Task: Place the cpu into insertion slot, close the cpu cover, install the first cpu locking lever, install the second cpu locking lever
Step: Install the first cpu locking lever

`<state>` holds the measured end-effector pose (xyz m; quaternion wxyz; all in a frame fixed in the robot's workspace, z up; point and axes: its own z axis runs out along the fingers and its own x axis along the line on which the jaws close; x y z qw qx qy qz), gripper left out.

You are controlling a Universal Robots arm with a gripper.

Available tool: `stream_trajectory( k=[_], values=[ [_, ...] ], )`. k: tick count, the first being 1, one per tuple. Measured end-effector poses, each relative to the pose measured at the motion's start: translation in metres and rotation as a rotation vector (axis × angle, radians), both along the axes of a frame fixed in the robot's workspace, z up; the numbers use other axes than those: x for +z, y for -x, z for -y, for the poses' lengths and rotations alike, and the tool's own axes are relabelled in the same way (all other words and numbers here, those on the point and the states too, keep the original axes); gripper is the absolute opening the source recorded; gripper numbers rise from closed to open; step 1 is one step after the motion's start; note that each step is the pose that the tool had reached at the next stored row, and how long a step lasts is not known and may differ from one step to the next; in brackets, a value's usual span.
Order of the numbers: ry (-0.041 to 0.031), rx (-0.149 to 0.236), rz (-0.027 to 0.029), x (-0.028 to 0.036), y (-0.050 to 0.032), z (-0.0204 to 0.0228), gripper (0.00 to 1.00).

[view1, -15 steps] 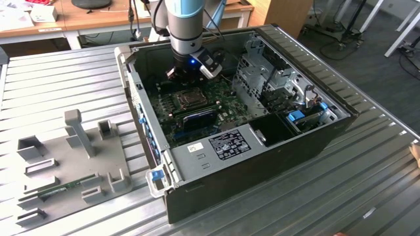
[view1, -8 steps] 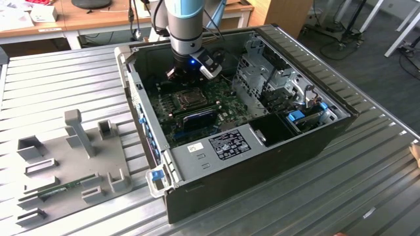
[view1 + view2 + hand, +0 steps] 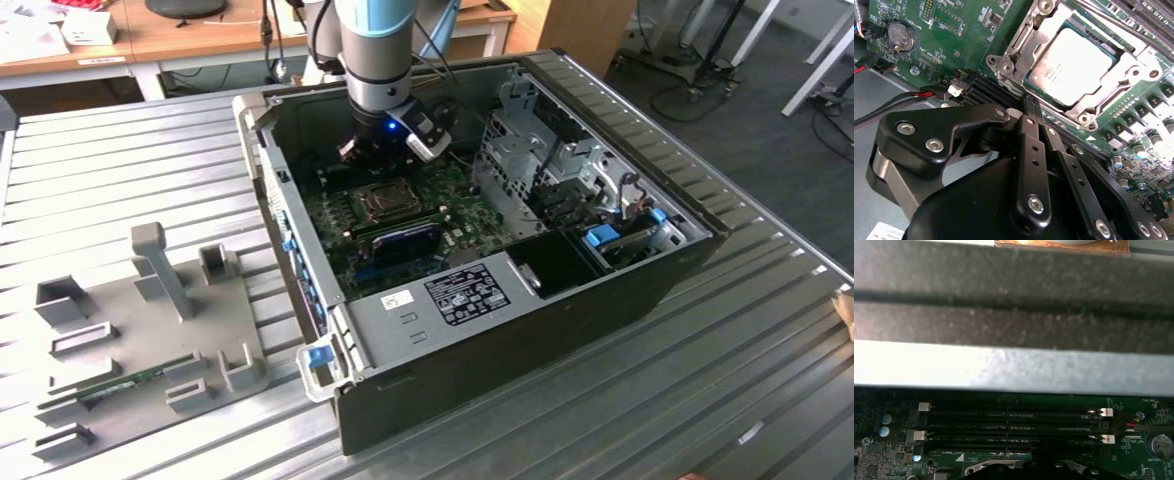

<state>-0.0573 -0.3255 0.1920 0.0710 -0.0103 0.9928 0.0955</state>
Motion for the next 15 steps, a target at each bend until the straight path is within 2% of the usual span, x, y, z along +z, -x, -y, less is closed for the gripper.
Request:
stream_trajectory(
  k=[15],
  values=[
    [-0.0017, 0.000, -0.0011, 0.0002, -0.0058, 0.0001, 0.10]
  ],
)
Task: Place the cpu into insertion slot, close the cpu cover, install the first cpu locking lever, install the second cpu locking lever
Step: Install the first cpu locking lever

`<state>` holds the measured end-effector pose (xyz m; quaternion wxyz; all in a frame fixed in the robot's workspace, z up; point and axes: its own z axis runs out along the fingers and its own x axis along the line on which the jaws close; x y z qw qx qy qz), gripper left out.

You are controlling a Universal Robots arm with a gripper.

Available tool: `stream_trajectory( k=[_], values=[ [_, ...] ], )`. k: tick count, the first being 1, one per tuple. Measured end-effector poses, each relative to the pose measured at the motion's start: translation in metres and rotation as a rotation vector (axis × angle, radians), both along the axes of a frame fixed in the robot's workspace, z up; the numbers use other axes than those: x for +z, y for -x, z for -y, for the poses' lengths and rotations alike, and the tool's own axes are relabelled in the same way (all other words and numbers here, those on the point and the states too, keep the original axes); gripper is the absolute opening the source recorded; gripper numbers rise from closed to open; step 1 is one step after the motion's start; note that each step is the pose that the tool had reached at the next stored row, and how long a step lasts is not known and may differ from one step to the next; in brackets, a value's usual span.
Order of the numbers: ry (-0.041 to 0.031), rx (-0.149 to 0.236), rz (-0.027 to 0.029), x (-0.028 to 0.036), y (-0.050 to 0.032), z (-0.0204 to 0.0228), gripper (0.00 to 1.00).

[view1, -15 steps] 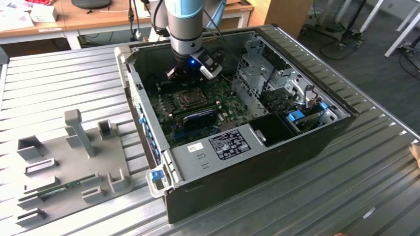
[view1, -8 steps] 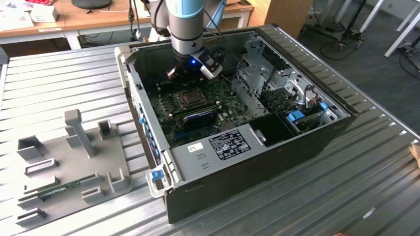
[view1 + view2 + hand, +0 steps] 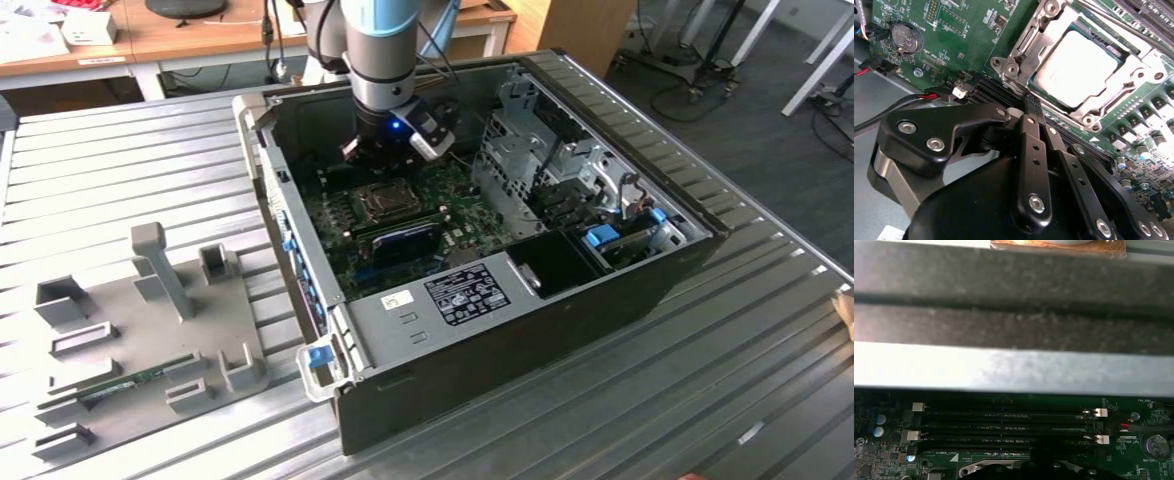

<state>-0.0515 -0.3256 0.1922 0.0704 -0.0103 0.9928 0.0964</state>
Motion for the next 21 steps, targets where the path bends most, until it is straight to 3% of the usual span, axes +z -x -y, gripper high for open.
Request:
stream_trajectory(
  k=[14, 21],
  values=[
    [-0.0021, 0.000, 0.0012, -0.0002, -0.0033, -0.0001, 0.10],
    [-0.0021, 0.000, 0.0012, 0.0044, -0.0033, -0.0001, 0.10]
  ],
)
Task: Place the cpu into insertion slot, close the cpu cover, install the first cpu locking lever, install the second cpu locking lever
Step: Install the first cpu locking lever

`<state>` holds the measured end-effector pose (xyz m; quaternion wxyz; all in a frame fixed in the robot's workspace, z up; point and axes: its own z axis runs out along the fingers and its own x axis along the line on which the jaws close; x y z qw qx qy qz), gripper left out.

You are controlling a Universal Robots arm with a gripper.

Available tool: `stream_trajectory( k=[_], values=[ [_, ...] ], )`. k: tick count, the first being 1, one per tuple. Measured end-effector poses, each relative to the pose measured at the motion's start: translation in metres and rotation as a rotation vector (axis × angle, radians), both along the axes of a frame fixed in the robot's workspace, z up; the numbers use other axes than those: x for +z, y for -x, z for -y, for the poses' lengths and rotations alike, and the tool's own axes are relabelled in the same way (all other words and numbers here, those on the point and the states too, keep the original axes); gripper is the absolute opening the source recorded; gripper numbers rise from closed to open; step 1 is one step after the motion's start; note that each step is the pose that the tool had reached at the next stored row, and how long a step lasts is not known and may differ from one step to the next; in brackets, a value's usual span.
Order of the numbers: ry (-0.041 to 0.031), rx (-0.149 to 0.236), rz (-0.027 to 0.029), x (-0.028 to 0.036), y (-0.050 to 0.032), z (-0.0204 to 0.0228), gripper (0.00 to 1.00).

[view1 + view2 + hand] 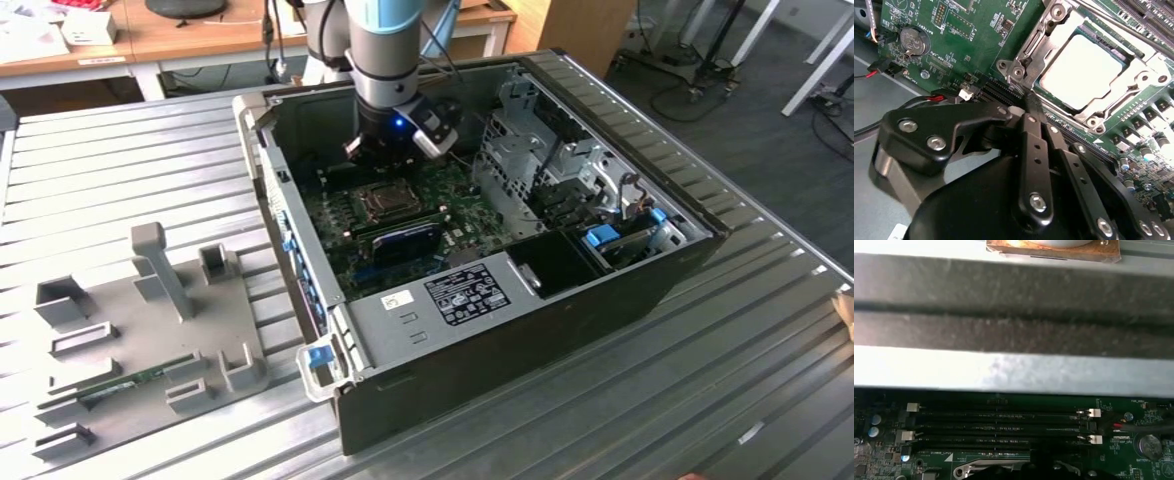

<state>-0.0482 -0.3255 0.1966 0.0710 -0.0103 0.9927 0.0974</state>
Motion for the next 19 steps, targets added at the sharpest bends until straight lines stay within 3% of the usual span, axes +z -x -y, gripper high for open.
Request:
stream_trajectory(
  k=[9, 19],
  values=[
    [0.0001, 0.000, -0.0001, 0.0078, 0.0000, 0.0000, 0.10],
    [0.0003, 0.000, -0.0001, 0.0086, 0.0000, 0.0001, 0.10]
  ],
)
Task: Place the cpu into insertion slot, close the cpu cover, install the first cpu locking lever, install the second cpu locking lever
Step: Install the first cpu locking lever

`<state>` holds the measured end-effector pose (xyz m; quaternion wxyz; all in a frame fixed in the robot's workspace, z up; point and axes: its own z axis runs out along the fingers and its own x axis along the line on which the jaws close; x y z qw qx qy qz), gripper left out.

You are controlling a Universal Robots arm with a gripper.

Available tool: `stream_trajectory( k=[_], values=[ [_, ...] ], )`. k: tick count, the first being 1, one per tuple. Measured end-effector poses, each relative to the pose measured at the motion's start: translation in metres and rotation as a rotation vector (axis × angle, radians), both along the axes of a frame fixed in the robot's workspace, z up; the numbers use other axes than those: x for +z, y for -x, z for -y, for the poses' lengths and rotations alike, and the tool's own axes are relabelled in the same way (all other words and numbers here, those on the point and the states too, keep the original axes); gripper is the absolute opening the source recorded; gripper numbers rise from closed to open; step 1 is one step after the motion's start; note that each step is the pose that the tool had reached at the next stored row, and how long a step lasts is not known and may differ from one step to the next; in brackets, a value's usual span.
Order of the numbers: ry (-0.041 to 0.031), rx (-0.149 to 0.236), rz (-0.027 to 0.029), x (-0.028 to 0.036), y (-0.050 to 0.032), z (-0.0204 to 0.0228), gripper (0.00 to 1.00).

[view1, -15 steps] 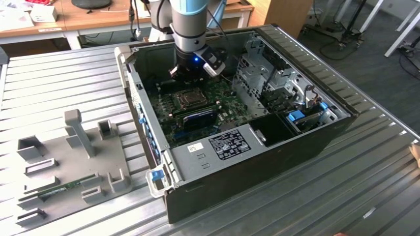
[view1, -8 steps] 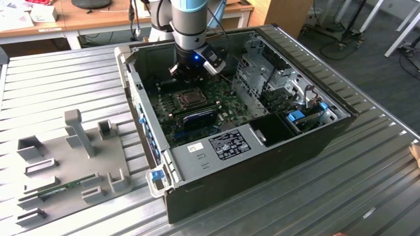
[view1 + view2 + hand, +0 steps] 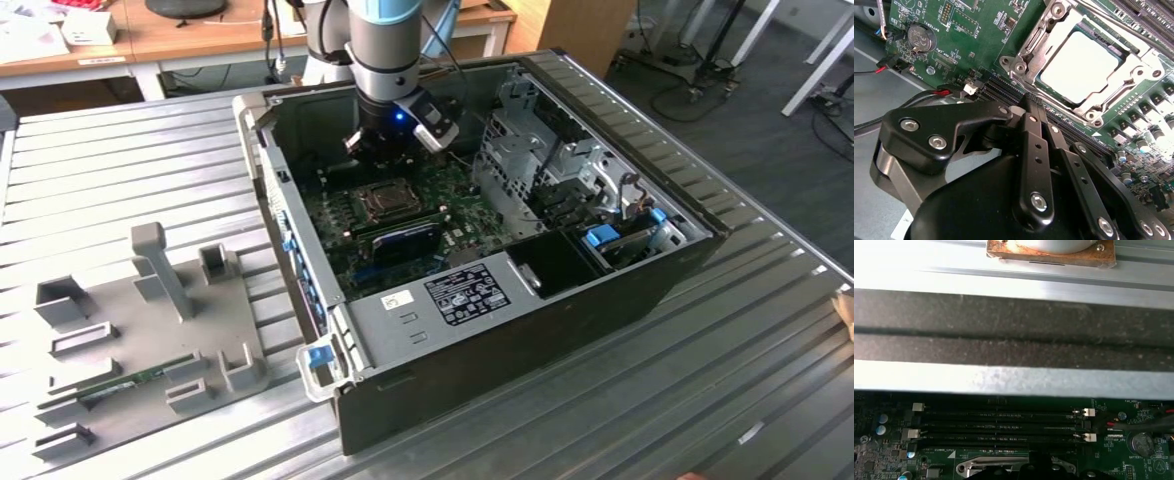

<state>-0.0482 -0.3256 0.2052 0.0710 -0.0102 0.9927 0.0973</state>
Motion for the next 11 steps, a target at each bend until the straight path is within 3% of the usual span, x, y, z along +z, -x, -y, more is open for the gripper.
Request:
stream_trajectory(
  k=[3, 7, 11],
  values=[
    [0.0038, 0.000, 0.0002, 0.0006, -0.0001, 0.0000, 0.10],
    [0.0231, 0.000, -0.0002, 0.0007, -0.0001, 0.0000, 0.10],
    [0.0230, 0.000, 0.0001, -0.0005, -0.0001, -0.0001, 0.10]
  ],
)
